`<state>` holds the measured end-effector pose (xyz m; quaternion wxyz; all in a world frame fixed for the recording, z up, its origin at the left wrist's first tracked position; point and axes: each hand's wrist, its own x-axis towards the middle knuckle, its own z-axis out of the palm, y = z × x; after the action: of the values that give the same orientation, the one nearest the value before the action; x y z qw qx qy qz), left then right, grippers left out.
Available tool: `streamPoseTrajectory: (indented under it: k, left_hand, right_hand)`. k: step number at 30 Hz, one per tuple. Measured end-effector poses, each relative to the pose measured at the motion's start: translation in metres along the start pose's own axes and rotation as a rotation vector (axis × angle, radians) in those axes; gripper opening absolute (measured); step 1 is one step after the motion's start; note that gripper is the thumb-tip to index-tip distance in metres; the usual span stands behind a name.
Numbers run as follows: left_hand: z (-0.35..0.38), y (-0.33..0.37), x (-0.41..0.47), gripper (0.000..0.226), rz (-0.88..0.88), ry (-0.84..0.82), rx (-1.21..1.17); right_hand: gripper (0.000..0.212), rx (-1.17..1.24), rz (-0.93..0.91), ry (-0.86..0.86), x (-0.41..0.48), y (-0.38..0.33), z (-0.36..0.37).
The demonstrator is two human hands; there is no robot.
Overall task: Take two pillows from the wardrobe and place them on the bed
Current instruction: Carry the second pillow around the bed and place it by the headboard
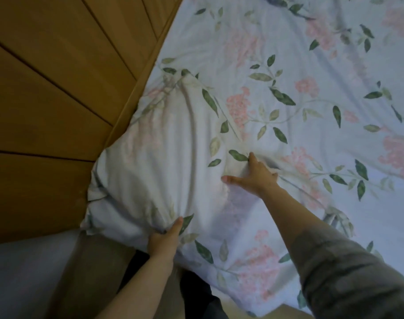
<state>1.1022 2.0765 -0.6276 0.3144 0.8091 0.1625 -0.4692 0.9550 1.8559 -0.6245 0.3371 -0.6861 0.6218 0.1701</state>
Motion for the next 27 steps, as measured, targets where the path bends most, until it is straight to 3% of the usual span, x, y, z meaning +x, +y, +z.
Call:
streamPoseTrajectory:
  k: [3, 8, 11, 15, 19, 23, 27]
  left_hand:
    - [0.005, -0.002, -0.002, 0.062, -0.021, -0.044, -0.055]
    - [-0.004, 0.006, -0.021, 0.063, 0.052, -0.027, -0.073]
    - [-0.017, 0.021, -0.043, 0.070, 0.104, -0.054, -0.077]
    - [-0.035, 0.058, -0.073, 0.064, 0.260, -0.058, -0.051]
    - [-0.052, 0.109, -0.101, 0.061, 0.417, -0.106, -0.024]
    - [-0.067, 0.169, -0.115, 0.048, 0.579, -0.121, 0.057]
    - [-0.079, 0.222, -0.118, 0.051, 0.775, -0.077, 0.145]
  right_hand:
    - [0.103, -0.060, -0.003, 0.081, -0.004, -0.003, 0.002]
    - [0.059, 0.173, -0.043, -0.037, -0.029, -0.004, -0.023]
    - [0.051, 0.326, -0.060, 0.025, -0.054, -0.005, -0.043]
    - [0.047, 0.422, -0.003, 0.154, -0.089, -0.005, -0.061]
    - [0.029, 0.589, 0.067, 0.250, -0.121, -0.014, -0.080]
    - [0.031, 0.729, 0.141, 0.366, -0.149, -0.039, -0.099]
    - [0.028, 0.847, 0.144, 0.441, -0.160, -0.066, -0.106]
